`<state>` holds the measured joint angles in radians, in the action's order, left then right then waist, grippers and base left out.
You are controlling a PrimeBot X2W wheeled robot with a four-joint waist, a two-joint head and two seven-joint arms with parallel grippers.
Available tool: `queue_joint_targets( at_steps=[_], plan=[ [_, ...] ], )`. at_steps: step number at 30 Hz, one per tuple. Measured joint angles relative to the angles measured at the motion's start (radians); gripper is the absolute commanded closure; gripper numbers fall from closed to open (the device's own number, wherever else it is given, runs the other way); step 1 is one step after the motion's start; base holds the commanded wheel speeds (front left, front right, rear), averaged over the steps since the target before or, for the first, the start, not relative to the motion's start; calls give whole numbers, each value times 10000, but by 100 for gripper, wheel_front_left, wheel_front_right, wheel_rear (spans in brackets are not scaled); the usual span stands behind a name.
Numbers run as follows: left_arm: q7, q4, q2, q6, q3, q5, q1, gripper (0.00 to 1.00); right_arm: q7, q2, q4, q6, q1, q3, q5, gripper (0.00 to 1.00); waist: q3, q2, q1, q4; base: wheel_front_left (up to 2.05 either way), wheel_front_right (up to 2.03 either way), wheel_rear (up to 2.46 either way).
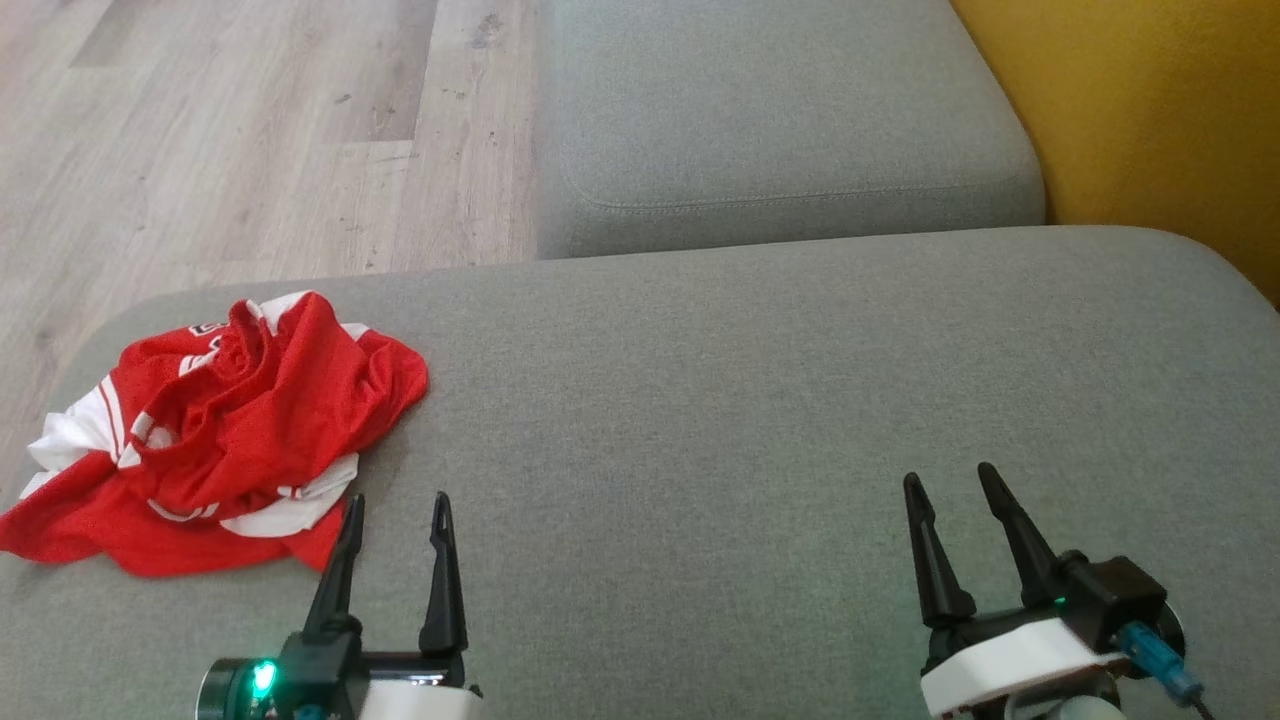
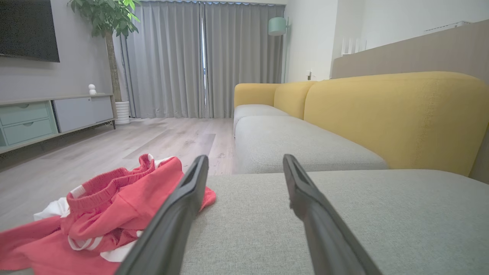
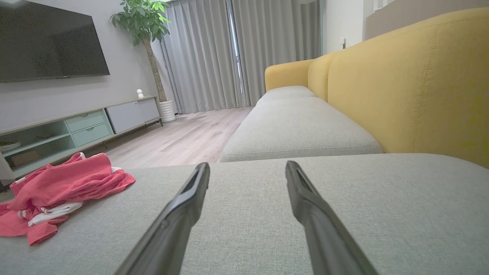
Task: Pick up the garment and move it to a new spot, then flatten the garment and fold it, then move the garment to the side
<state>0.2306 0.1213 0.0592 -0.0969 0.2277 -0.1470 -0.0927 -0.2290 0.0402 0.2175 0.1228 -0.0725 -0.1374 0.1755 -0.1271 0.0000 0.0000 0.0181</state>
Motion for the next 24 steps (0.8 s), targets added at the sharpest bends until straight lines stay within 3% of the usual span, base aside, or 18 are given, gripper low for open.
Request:
queue_joint_targets(
  at_steps=[8, 24],
  plan=[
    [217, 0, -17, -90, 2, 773, -92, 0, -209, 4, 94, 2, -16, -67, -836, 0, -64, 0, -1, 93, 0, 0, 0],
    [217, 414, -38, -86, -255, -67, -160, 0, -215, 6, 809, 2, -14, 309, -437, 0, 59, 0, -1, 87, 0, 0, 0]
  ],
)
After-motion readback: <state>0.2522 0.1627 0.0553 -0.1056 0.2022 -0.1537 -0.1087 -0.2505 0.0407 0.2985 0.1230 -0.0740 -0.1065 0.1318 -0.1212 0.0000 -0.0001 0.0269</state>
